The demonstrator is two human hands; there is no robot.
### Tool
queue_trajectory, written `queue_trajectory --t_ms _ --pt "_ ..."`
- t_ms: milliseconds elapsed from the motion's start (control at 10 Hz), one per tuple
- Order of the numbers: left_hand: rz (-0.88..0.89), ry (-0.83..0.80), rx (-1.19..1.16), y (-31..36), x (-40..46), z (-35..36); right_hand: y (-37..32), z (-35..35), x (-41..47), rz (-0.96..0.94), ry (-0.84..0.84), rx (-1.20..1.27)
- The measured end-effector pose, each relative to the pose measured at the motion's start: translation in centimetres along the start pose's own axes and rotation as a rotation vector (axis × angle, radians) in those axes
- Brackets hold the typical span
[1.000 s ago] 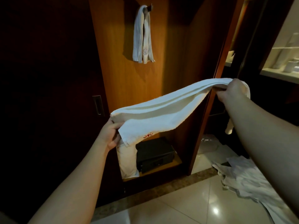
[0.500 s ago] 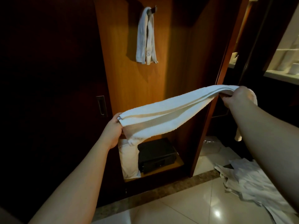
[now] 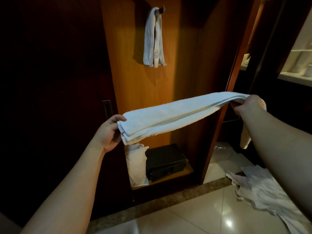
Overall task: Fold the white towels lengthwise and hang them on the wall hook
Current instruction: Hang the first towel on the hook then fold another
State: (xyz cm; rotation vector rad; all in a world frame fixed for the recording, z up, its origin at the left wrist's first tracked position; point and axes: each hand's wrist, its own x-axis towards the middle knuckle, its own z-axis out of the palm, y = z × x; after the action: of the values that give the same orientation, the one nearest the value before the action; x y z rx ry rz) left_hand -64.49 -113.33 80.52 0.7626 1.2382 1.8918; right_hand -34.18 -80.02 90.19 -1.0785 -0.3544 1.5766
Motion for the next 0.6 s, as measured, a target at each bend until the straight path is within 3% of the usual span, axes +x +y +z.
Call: queue_trajectory --t_ms 200,300,400,500,600 --pt "-0.074 0.004 0.356 0.3 -0.6 -1.2 0.4 0.0 1.8 0.045 -0.106 0.034" --pt "-0.082 -0.001 0.310 0.3 -1.1 -1.4 1.4 -0.5 2.1 0.004 -0.101 -0.030" --pt "-0.059 -0.025 0.215 -0.5 -1.5 -1.5 2.4 -1.0 1.8 -0.100 -0.311 -0.093" --pt "-0.036 0.060 0.062 -1.5 -1.7 -0.9 2.3 -0.9 2.0 -0.025 -0.136 -0.033" --pt "0.013 0.262 0.033 -3.1 -0.6 -0.1 2.5 -0.6 1.2 0.034 -0.033 0.071"
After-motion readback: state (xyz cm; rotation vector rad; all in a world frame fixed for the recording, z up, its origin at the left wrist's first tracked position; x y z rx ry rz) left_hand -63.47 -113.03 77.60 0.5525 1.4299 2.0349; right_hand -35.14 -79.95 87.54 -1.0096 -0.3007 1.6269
